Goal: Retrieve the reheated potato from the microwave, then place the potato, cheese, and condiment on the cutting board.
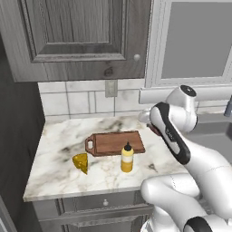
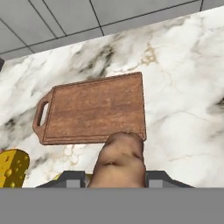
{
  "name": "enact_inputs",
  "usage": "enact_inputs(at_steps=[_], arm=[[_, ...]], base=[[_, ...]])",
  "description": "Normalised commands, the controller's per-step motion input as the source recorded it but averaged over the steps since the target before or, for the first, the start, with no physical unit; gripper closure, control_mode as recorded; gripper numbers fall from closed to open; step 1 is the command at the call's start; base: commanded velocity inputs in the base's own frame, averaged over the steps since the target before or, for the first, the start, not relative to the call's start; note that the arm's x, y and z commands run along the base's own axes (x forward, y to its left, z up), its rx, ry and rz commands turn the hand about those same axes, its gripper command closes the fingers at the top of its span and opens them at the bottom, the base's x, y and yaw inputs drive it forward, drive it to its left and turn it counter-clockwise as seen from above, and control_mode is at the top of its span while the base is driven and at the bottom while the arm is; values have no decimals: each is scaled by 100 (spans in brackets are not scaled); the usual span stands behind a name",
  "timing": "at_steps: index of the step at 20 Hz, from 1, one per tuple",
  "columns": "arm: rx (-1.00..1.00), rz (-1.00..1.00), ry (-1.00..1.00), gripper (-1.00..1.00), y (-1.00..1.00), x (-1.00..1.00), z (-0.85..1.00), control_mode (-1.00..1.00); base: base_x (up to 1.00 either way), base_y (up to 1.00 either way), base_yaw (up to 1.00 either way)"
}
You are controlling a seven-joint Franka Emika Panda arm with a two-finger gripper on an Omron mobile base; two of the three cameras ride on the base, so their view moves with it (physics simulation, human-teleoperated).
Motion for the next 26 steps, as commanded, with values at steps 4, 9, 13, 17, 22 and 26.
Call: enact_inputs(at_steps=[4,9,13,17,22,26], arm=[[-10,13,0,100,5,28,-29,-100],[-8,6,0,100,12,29,-38,-100],[-1,5,0,100,8,36,-38,-100],[0,9,0,100,1,37,-46,-100],[-1,10,0,100,0,41,-42,-100],[-1,10,0,100,3,41,-33,-100]], base=[[0,0,0],[0,0,0],[0,0,0],[0,0,0],[0,0,0],[0,0,0]])
